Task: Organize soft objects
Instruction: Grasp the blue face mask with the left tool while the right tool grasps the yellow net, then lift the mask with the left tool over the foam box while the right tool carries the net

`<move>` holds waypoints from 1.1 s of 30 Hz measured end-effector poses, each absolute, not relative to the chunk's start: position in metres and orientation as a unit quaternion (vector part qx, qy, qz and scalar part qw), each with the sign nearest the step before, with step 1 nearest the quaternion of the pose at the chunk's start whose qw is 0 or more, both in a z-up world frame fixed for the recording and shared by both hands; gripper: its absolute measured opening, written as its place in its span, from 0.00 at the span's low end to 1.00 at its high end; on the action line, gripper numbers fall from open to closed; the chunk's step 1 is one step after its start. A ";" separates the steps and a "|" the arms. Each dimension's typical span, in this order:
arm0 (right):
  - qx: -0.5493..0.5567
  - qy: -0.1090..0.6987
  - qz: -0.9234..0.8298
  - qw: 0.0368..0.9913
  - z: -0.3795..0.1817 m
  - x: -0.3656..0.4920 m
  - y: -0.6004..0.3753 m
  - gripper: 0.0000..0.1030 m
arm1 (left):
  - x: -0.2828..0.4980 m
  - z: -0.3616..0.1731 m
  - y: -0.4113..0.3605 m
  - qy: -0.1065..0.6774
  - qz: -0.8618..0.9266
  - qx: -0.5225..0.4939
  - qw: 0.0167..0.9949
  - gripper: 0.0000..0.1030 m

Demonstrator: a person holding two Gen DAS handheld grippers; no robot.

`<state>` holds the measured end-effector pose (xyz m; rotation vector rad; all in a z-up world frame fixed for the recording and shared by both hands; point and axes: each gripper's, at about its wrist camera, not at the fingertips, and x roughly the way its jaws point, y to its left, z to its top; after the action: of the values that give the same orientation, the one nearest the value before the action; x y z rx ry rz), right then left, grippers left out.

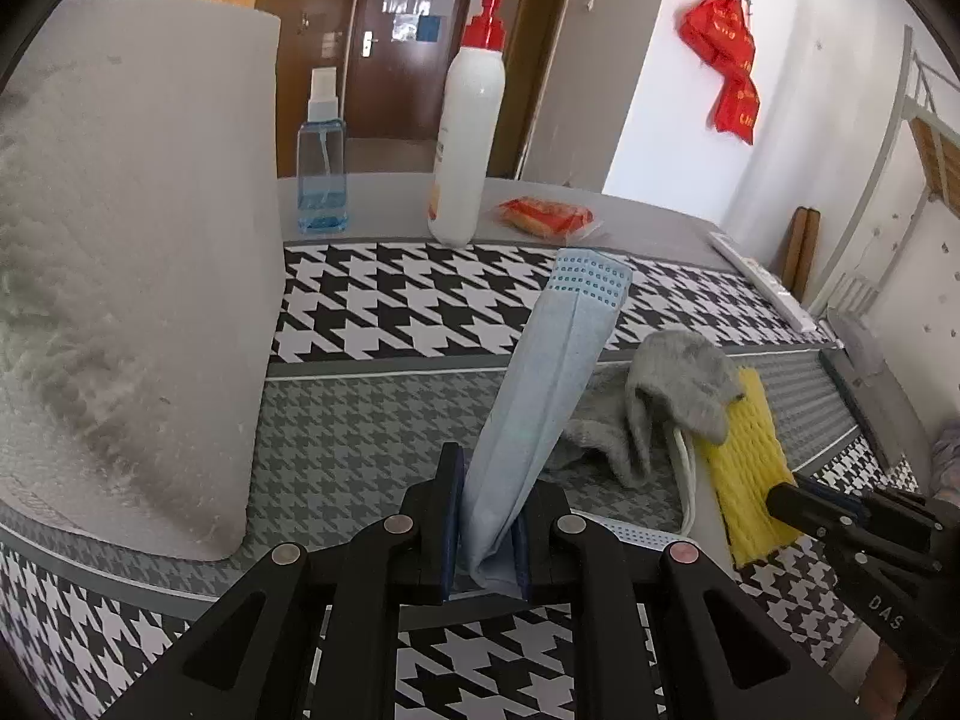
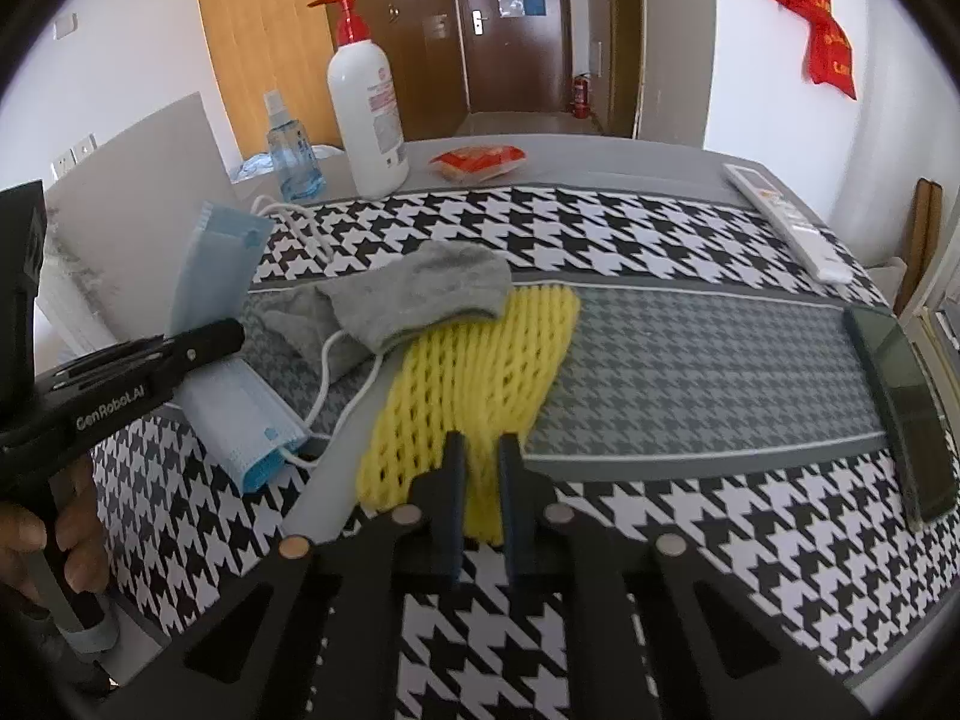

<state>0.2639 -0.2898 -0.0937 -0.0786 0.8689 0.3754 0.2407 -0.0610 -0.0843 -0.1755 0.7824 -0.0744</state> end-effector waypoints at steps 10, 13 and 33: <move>-0.027 0.391 0.165 0.905 -0.069 0.236 -0.309 0.12 | 0.234 -0.076 -0.060 0.359 -0.037 -0.084 0.929 0.15; -0.023 0.378 0.158 0.912 -0.058 0.225 -0.316 0.12 | 0.231 -0.072 -0.062 0.353 -0.043 -0.083 0.931 0.15; -0.005 0.315 0.153 0.937 -0.019 0.202 -0.316 0.12 | 0.193 -0.034 -0.066 0.302 -0.058 -0.057 0.950 0.15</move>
<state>0.2018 -0.3158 -0.0186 -0.0107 0.6440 0.3124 0.1930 -0.0659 -0.0342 -0.1169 0.6148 -0.1185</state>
